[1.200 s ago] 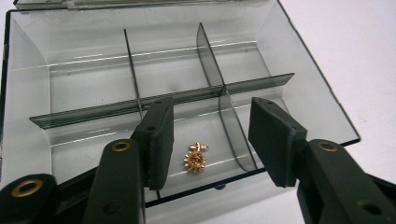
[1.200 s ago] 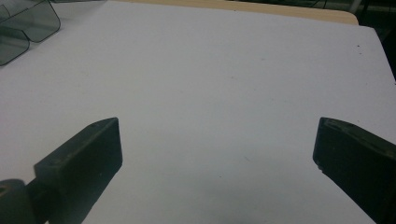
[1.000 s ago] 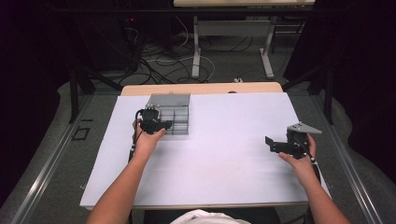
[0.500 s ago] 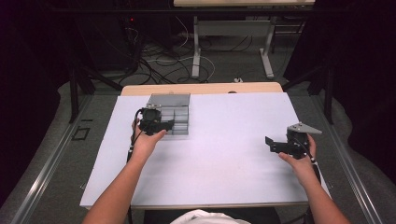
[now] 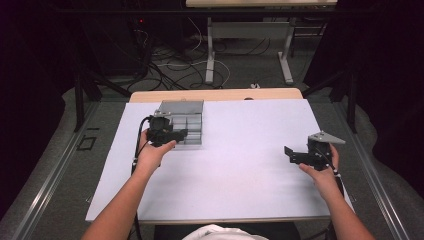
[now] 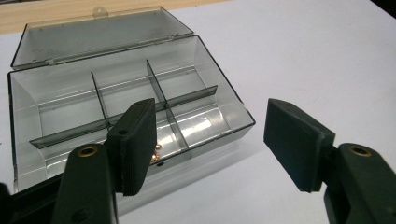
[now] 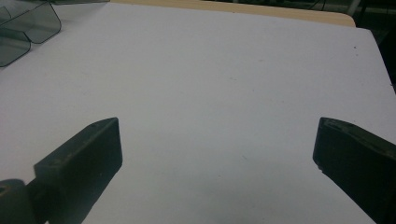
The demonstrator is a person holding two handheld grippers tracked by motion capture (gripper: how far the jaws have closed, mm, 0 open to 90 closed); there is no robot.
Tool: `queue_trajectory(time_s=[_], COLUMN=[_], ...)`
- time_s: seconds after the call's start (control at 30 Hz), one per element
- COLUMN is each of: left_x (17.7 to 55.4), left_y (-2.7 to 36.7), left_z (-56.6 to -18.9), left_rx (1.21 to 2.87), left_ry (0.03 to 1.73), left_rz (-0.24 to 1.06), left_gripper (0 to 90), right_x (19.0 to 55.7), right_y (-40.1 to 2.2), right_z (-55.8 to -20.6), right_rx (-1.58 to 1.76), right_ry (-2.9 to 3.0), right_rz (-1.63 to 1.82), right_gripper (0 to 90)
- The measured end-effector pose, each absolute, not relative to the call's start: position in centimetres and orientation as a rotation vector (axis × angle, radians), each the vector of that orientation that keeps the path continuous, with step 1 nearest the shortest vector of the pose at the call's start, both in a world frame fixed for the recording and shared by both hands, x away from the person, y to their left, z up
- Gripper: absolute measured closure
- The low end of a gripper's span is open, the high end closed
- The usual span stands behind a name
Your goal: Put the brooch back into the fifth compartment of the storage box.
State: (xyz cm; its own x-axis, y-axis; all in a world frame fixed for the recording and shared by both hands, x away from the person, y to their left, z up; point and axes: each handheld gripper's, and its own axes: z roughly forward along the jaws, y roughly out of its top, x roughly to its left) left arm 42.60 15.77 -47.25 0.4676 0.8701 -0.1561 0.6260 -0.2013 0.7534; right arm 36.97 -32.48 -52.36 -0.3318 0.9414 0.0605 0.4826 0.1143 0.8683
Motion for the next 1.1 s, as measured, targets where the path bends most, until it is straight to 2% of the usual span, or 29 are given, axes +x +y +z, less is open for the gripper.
queue_trajectory(time_s=[0.43, 1.1], left_x=[40.4, 37.9], left_y=[17.6, 23.9], left_z=[-46.6, -48.0], left_rx=[1.891, 1.822], left_ry=[1.257, 1.325], left_rz=[0.397, 0.452], left_gripper=[31.7, 10.2], right_x=[36.9, 36.8], right_y=[-32.2, -32.1], right_z=[-52.4, -52.4], right_rx=[1.384, 1.376], right_ry=[1.883, 1.879], right_rz=[1.148, 1.14], right_gripper=[0.9, 0.9])
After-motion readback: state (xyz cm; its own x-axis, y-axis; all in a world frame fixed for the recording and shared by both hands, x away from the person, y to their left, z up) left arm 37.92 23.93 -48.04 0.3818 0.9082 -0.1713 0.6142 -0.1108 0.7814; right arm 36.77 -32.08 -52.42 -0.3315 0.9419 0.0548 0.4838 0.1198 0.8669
